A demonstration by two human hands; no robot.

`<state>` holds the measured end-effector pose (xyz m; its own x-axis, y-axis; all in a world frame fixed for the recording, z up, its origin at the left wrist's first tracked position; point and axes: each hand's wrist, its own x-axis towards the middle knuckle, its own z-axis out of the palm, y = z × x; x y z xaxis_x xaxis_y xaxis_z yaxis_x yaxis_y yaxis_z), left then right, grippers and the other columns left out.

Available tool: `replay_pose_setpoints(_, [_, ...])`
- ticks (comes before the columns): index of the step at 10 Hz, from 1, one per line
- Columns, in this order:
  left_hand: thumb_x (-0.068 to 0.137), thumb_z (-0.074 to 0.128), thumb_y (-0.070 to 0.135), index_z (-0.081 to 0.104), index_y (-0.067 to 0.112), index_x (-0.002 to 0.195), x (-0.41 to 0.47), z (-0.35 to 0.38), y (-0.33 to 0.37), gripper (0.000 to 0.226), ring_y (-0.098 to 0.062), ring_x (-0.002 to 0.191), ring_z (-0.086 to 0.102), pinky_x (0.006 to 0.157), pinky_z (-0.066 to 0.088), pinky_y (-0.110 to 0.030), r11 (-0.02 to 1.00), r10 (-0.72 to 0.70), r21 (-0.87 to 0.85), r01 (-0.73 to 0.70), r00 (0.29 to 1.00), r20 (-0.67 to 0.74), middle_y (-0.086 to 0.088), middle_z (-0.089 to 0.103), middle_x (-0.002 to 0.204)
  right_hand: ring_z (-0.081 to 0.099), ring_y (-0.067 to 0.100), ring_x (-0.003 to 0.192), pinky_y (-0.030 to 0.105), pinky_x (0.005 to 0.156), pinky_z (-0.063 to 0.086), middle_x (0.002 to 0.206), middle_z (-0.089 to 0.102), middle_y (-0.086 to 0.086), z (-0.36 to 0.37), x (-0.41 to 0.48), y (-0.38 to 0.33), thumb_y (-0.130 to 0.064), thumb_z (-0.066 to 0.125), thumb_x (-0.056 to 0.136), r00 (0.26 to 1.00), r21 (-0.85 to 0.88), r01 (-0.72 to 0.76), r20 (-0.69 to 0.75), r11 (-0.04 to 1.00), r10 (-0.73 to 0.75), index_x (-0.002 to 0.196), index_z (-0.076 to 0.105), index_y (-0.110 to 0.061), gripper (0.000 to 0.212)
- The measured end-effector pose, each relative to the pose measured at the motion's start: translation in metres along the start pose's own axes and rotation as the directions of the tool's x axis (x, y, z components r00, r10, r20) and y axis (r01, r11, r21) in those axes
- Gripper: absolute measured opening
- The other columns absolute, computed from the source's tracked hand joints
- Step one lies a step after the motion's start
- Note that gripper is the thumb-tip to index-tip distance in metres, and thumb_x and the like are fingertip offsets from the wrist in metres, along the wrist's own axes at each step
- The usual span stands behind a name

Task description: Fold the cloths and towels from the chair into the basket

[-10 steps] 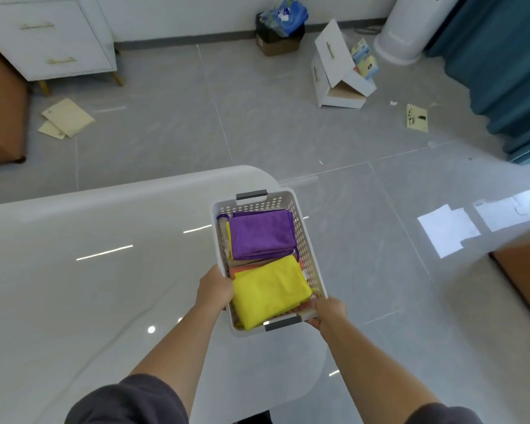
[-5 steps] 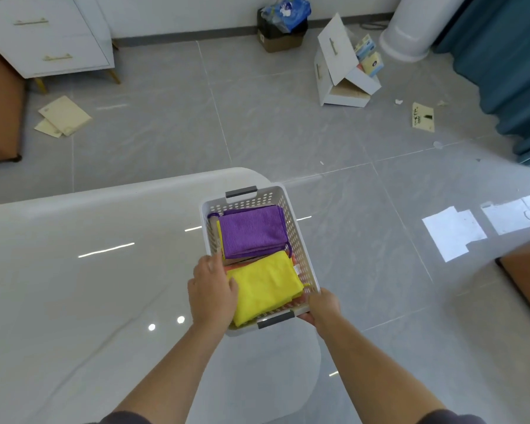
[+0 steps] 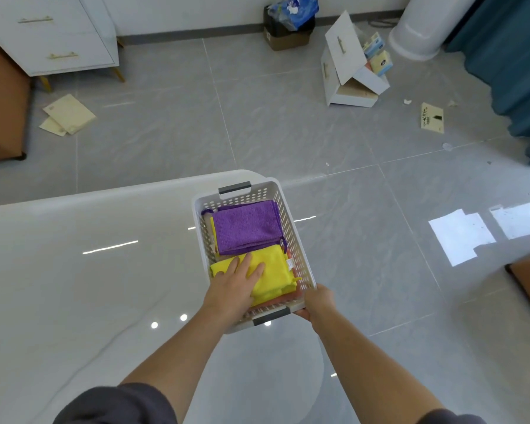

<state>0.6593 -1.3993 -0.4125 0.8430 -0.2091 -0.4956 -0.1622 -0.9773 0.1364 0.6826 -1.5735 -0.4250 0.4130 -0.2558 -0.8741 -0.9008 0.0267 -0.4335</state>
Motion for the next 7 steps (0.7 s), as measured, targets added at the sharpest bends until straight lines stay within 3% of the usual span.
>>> replay_pose_setpoints(1, [0.089, 0.010, 0.068, -0.012, 0.031, 0.149, -0.004, 0.022, 0.005, 0.074, -0.036, 0.143, -0.014, 0.114, 0.008, -0.055, 0.998, 0.069, -0.007, -0.069, 0.991, 0.112, -0.010, -0.028, 0.153, 0.067, 0.035, 0.087, 0.032, 0.049, 0.058, 0.098, 0.066, 0.020, 0.001, -0.001, -0.001, 0.004, 0.042, 0.090, 1.000, 0.011, -0.006, 0.000, 1.000, 0.006, 0.096, 0.063, -0.005, 0.023])
replay_pose_setpoints(2, [0.045, -0.037, 0.080, -0.018, 0.031, 0.147, 0.006, 0.029, 0.010, 0.115, -0.034, 0.140, -0.025, 0.112, -0.005, -0.056, 0.993, 0.038, -0.115, -0.019, 0.985, 0.166, -0.009, -0.035, 0.148, 0.066, 0.034, 0.082, 0.030, 0.045, 0.056, 0.097, 0.066, 0.021, 0.003, 0.000, -0.001, 0.004, 0.045, 0.090, 1.000, 0.054, -0.011, -0.004, 0.999, 0.011, 0.099, 0.063, -0.004, 0.022])
replay_pose_setpoints(3, [0.067, -0.021, 0.078, -0.018, 0.032, 0.147, 0.022, 0.030, 0.008, 0.092, -0.032, 0.140, -0.027, 0.112, -0.009, -0.056, 0.992, -0.012, -0.124, 0.037, 0.980, 0.197, -0.009, -0.031, 0.152, 0.067, 0.032, 0.079, 0.027, 0.045, 0.055, 0.097, 0.067, 0.021, 0.005, 0.000, -0.001, 0.005, 0.044, 0.090, 1.000, 0.057, -0.019, 0.004, 0.998, 0.019, 0.101, 0.063, -0.003, 0.023])
replay_pose_setpoints(4, [0.090, 0.009, 0.067, -0.016, 0.031, 0.147, 0.028, 0.029, 0.006, 0.072, -0.032, 0.141, -0.025, 0.112, -0.010, -0.056, 0.997, -0.039, -0.061, 0.053, 0.979, 0.202, -0.010, -0.030, 0.152, 0.066, 0.032, 0.081, 0.029, 0.045, 0.055, 0.098, 0.067, 0.021, 0.005, 0.002, -0.002, 0.004, 0.042, 0.090, 1.000, 0.036, -0.005, 0.009, 0.999, 0.004, 0.103, 0.062, -0.002, 0.026])
replay_pose_setpoints(5, [0.071, -0.016, 0.078, -0.013, 0.031, 0.148, 0.015, 0.028, 0.006, 0.090, -0.034, 0.141, -0.023, 0.112, -0.007, -0.057, 0.997, -0.005, -0.071, 0.016, 0.987, 0.161, -0.009, -0.031, 0.150, 0.065, 0.027, 0.076, 0.029, 0.048, 0.056, 0.090, 0.066, 0.016, 0.000, -0.006, -0.006, -0.006, 0.047, 0.092, 0.997, -0.086, 0.008, 0.075, 0.996, -0.001, 0.100, 0.061, -0.006, 0.016])
replay_pose_setpoints(6, [0.078, -0.006, 0.078, 0.027, 0.025, 0.147, -0.005, 0.035, 0.002, 0.093, -0.041, 0.140, 0.022, 0.103, 0.029, -0.061, 0.999, -0.014, -0.029, 0.013, 1.000, -0.022, -0.018, 0.012, 0.154, 0.061, 0.027, 0.085, 0.037, 0.070, 0.057, 0.102, 0.060, 0.013, -0.002, -0.013, -0.008, -0.025, 0.050, 0.093, 0.992, -0.339, 0.077, 0.119, 0.938, -0.038, 0.121, 0.049, -0.007, 0.033])
replay_pose_setpoints(7, [0.074, 0.047, 0.070, 0.044, 0.021, 0.134, -0.020, 0.044, -0.004, 0.078, -0.041, 0.125, 0.047, 0.088, 0.047, -0.057, 0.999, -0.021, -0.047, 0.022, 1.000, 0.023, -0.020, 0.047, 0.140, 0.051, 0.029, 0.116, 0.034, 0.093, 0.042, 0.131, 0.050, 0.012, -0.001, -0.025, -0.019, -0.021, 0.050, 0.093, 0.945, -0.507, 0.324, 0.140, 0.799, -0.294, 0.143, 0.027, -0.013, 0.056])
